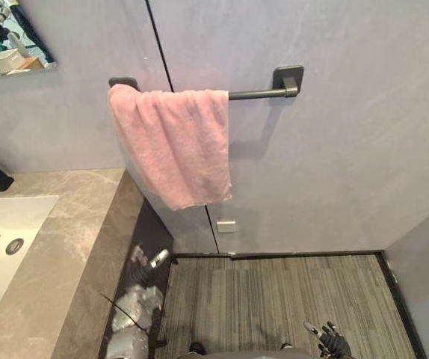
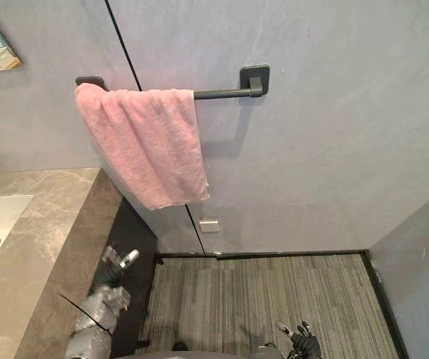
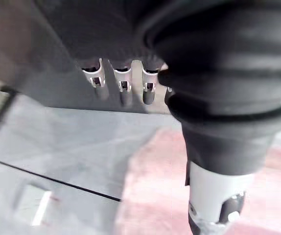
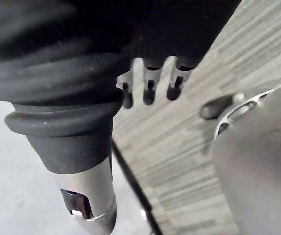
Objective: Organize washtable
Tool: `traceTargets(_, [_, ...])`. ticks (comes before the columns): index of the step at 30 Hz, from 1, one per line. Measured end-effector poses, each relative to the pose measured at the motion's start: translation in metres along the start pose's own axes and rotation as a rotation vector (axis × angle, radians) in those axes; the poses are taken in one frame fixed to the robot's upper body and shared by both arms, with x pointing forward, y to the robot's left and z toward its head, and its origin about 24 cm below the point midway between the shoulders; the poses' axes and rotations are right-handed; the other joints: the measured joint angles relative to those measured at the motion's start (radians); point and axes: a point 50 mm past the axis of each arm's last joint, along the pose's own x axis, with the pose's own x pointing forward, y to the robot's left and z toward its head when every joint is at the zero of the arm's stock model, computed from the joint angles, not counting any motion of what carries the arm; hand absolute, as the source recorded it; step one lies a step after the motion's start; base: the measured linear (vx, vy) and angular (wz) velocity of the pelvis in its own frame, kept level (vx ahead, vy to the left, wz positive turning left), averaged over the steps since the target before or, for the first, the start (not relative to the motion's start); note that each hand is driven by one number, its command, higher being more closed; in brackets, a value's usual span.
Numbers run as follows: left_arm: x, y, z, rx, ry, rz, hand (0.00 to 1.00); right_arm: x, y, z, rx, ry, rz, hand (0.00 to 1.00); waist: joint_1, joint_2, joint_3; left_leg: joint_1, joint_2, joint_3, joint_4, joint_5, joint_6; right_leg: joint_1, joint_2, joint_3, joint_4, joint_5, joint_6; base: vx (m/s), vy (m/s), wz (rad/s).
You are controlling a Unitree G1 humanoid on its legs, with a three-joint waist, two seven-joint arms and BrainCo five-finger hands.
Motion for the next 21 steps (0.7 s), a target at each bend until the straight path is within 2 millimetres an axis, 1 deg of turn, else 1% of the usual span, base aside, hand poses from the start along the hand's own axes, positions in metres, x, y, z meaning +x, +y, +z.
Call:
traceTargets(1, [0.003,0.0,0.007,0.007,-0.028,-0.013,0.0,0.0,0.0,0.0,-0.005,0.0,0.001,0.0,0.0,0.0,-0.001,-0.001,0.0,0.0,0.0,0.0,0.0,0.0,0.0,0.0,-0.001,0.004,-0.004,0.09,-0.003,-0.01])
traceTargets(2, [0.006,-0.001,0.017,0.019,-0.063,-0.031,0.0,0.0,0.0,0.0,-0.008,0.0,0.005,0.0,0.001,-0.001,-0.003,-0.001,0.0,-0.001,0.0,0.006,0.001,0.001,0.001,-0.001,-0.001,0.01,0.001,0.1,-0.01,0.01])
traceTargets(3, [0.012,-0.003,0.039,0.045,-0.143,-0.072,0.0,0.0,0.0,0.0,-0.014,0.0,0.019,0.0,0.003,-0.004,-0.006,-0.001,-0.001,-0.002,0.0,0.007,0.001,0.006,0.001,-0.001,-0.008,0.014,0.001,0.16,-0.018,0.02])
traceTargets(4, [0.017,-0.005,0.057,0.067,-0.205,-0.112,0.0,0.0,0.0,0.001,-0.019,0.0,0.021,0.0,0.004,-0.005,-0.01,-0.001,-0.001,-0.003,0.0,0.007,0.001,0.009,0.001,-0.003,-0.013,0.015,0.001,0.17,-0.02,-0.01])
traceTargets(5, [0.02,-0.005,0.073,0.086,-0.263,-0.144,0.0,0.001,0.001,0.002,-0.022,-0.005,0.027,0.0,0.006,-0.007,-0.016,-0.001,-0.002,-0.003,0.0,0.007,0.001,0.013,0.001,-0.004,-0.015,0.015,0.0,0.15,-0.016,-0.04])
traceTargets(6, [0.021,-0.005,0.082,0.093,-0.294,-0.156,0.0,0.001,0.001,0.003,-0.027,-0.007,0.035,0.0,0.007,-0.008,-0.018,0.0,-0.003,-0.003,0.001,0.007,0.001,0.014,0.001,-0.005,-0.015,0.015,0.0,0.12,-0.015,-0.02])
traceTargets(7, [0.025,-0.004,0.101,0.113,-0.365,-0.175,0.0,0.001,0.002,0.005,-0.031,-0.013,0.047,0.0,0.005,-0.009,-0.02,0.009,-0.003,-0.005,0.001,0.007,0.001,0.027,0.0,-0.007,-0.016,0.016,-0.001,0.14,-0.014,0.04])
traceTargets(8, [0.028,-0.003,0.116,0.124,-0.419,-0.189,0.0,0.001,0.002,0.004,-0.04,-0.009,0.049,0.0,0.005,-0.01,-0.026,0.019,-0.003,-0.006,0.001,0.007,0.001,0.038,0.0,-0.009,-0.016,0.016,-0.001,0.12,-0.01,0.07])
traceTargets(12, [0.03,0.001,0.145,0.155,-0.526,-0.202,0.0,0.001,0.001,0.005,-0.055,-0.011,0.071,0.0,0.011,-0.013,-0.049,0.025,-0.005,-0.005,0.005,0.007,0.001,0.045,-0.004,-0.01,-0.016,0.016,-0.001,0.08,-0.009,0.0])
traceTargets(17, [0.032,0.007,0.164,0.227,-0.565,-0.226,0.0,0.0,-0.004,0.004,-0.083,-0.006,0.075,0.0,0.011,-0.02,-0.054,0.025,-0.004,-0.004,0.012,0.007,0.001,0.046,-0.005,-0.01,-0.015,0.016,-0.001,0.01,-0.003,0.0])
traceTargets(19, [0.037,0.009,0.173,0.223,-0.585,-0.221,0.0,-0.002,-0.007,0.001,-0.095,0.004,0.072,0.0,0.013,-0.025,-0.057,0.023,-0.004,-0.004,0.015,0.007,0.001,0.045,-0.006,-0.011,-0.015,0.016,-0.001,-0.05,-0.016,-0.01])
traceTargets(21, [0.039,0.012,0.177,0.235,-0.588,-0.209,0.0,-0.002,-0.006,0.0,-0.102,0.005,0.074,0.0,0.012,-0.027,-0.058,0.021,-0.003,-0.003,0.015,0.007,0.001,0.04,-0.006,-0.01,-0.016,0.016,-0.001,-0.08,-0.013,-0.06])
